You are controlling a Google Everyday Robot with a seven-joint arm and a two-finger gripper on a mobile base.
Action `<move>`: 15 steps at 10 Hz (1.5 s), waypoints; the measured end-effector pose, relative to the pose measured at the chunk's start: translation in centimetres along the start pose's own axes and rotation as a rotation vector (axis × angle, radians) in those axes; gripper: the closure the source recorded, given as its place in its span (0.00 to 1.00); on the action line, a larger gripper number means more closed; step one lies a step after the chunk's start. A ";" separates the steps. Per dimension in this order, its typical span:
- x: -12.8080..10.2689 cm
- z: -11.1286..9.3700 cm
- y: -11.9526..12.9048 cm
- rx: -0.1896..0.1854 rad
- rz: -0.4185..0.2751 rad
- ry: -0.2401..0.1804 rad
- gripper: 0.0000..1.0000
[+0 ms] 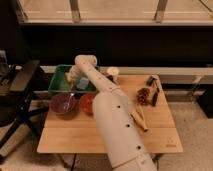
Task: Place pepper in tray
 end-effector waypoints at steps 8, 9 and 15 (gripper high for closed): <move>-6.4 -12.8 -0.7 -0.072 0.029 -0.219 1.00; -6.6 -13.5 -1.0 -0.069 0.028 -0.237 1.00; -5.4 -11.1 -1.3 -0.061 0.031 -0.202 1.00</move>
